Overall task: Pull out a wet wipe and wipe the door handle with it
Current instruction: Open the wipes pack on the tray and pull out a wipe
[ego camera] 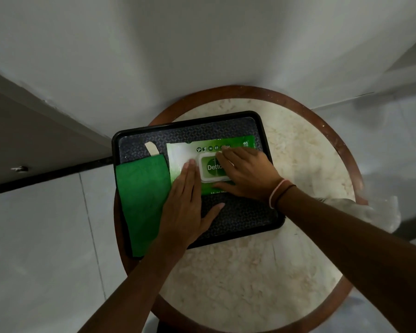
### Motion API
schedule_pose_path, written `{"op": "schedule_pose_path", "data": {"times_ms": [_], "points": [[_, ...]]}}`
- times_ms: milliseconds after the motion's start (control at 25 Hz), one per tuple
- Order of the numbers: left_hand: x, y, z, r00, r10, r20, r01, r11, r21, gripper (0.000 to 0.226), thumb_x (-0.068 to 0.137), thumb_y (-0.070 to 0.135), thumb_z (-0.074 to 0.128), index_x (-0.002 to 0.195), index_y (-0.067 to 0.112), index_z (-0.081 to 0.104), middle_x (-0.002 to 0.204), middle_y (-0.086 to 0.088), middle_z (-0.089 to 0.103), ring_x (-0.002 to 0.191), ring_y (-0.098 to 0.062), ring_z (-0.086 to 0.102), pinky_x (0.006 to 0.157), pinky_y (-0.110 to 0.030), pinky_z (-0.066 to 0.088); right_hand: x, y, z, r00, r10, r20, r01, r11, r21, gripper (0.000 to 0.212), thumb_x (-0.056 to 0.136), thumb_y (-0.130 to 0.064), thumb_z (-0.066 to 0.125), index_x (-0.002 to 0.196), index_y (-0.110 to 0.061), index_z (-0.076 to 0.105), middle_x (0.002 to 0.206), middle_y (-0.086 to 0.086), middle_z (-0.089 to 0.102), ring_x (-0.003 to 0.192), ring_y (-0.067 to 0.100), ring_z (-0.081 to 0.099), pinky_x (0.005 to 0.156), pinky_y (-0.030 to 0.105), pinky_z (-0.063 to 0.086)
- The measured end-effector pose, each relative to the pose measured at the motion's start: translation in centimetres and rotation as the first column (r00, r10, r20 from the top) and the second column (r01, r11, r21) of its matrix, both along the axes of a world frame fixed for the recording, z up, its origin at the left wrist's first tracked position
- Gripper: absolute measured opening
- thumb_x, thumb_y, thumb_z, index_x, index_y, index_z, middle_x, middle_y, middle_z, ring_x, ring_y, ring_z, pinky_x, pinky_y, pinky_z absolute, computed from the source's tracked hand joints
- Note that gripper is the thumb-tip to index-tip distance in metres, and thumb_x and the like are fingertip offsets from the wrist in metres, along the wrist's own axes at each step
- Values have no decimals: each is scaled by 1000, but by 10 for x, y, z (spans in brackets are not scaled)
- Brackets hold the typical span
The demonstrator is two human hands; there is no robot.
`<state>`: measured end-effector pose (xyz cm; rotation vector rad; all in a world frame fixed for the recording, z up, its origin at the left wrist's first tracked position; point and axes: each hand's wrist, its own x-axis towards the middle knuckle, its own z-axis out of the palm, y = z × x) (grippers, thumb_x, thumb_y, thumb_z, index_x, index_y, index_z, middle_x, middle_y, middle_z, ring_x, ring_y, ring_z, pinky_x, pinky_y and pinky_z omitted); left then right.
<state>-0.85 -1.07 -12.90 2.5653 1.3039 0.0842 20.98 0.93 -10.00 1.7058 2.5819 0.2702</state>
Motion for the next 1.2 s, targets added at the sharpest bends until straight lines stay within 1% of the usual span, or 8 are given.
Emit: {"op": "schedule_pose_path", "data": {"times_ms": [280,400,520,640,760,1000,1120,1200], "points": [[-2,1,-2,1000,-14,9,14,1000,22,106,100,72,47,161,-12,21,171,-27,18,161,-35,20,128,-47,34,-4,-12,-4,991,40,124,-56,990,132,62,98,-51,54,116,5,74,113,27,76,97,34,77,70,40,65],[-3,4,1,999,-35,-18,35,999,-20,109,99,76,37,162,-11,15,172,-26,12,162,-35,14,129,-47,31,-4,-4,6,999,48,-2,-48,995,86,54,104,-43,42,103,-1,76,96,17,79,77,29,77,56,38,61],[-3,5,6,1000,-26,9,26,999,-35,104,101,71,45,161,-10,20,171,-26,16,161,-35,18,128,-47,33,-2,12,20,977,-93,-192,61,984,-167,57,106,-47,29,97,-10,72,81,7,75,65,28,70,53,35,50],[-1,6,10,987,25,158,-23,1000,-18,84,103,54,56,153,-12,43,161,-29,41,151,-39,42,119,-51,46,6,32,26,808,-421,-412,251,879,-406,56,104,-53,40,71,-17,66,60,1,59,54,23,58,56,29,35],[9,15,14,966,124,228,-125,992,-10,60,104,45,58,140,-3,62,142,-24,63,129,-38,62,99,-51,57,13,42,26,628,-518,-580,167,818,-550,64,102,-52,50,53,-11,49,49,1,37,42,15,33,52,29,29],[49,37,22,936,288,200,-278,957,-80,18,97,25,75,107,11,78,114,-14,67,103,-33,64,86,-48,53,20,43,17,567,-543,-619,94,790,-606,62,99,-57,49,59,-12,61,52,0,48,45,12,41,52,30,37],[37,30,38,895,325,306,-306,946,-111,15,98,17,74,104,6,81,102,-12,68,89,-28,66,74,-45,58,15,39,29,559,-555,-616,112,787,-607,49,102,-49,50,100,-8,77,92,9,77,82,19,70,79,38,59],[19,23,66,863,335,378,-305,942,-139,16,101,11,70,108,1,80,98,-11,71,84,-26,69,70,-42,60,8,38,54,498,-562,-661,145,805,-576,41,104,-41,52,111,-7,74,109,9,76,101,20,69,93,40,56]]}}
